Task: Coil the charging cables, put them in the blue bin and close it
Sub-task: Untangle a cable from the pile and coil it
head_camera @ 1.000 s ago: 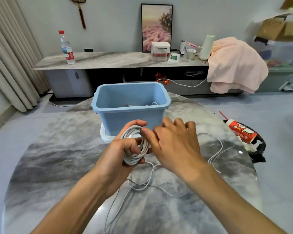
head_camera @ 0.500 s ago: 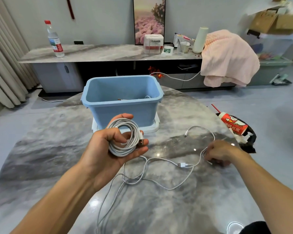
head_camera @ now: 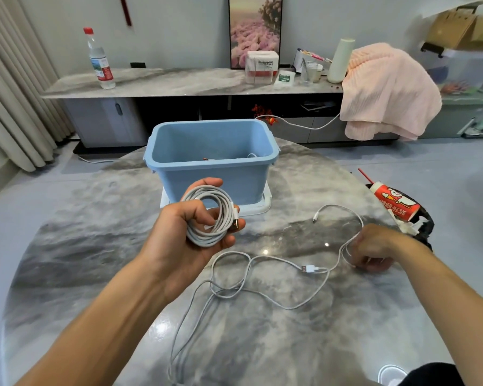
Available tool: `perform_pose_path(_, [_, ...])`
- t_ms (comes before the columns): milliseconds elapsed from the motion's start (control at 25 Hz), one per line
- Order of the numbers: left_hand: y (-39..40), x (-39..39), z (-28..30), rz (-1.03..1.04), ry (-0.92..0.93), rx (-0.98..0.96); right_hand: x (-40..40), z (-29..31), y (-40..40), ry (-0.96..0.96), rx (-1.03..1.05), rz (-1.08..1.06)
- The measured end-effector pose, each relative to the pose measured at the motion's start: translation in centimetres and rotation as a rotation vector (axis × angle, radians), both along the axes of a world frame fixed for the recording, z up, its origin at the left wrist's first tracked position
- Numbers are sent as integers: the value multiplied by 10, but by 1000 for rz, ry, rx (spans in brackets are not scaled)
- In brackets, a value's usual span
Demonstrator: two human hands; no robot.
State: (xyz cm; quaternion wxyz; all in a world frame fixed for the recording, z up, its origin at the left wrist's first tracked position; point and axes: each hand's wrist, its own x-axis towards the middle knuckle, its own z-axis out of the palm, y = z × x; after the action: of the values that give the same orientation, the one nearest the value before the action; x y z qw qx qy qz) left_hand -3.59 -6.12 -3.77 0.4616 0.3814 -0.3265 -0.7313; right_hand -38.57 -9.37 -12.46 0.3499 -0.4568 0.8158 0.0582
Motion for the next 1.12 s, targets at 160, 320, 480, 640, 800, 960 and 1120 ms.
perform_pose_path(160, [-2,0,-3,7,4,-3,16,47,2,-15,-80,23])
perform_pose_path(320, [-4,2,-4,25,16,-3,25,93,6,25,-267,127])
perform_pose_path(480, [-7,5,0,38,34,-2,48,132,23,-234,-746,238])
perform_pose_path(640, [-9,8,1,37,56,-11,81,164,48,-873,-1000,348])
perform_pose_path(800, [-8,7,1,19,75,-21,85,165,54,-944,-881,475])
perform_pose_path(960, [-9,7,2,8,78,-26,91,157,48,-949,-779,542])
perform_pose_path(1120, [-8,8,2,5,84,-25,117,151,47,-898,-845,637])
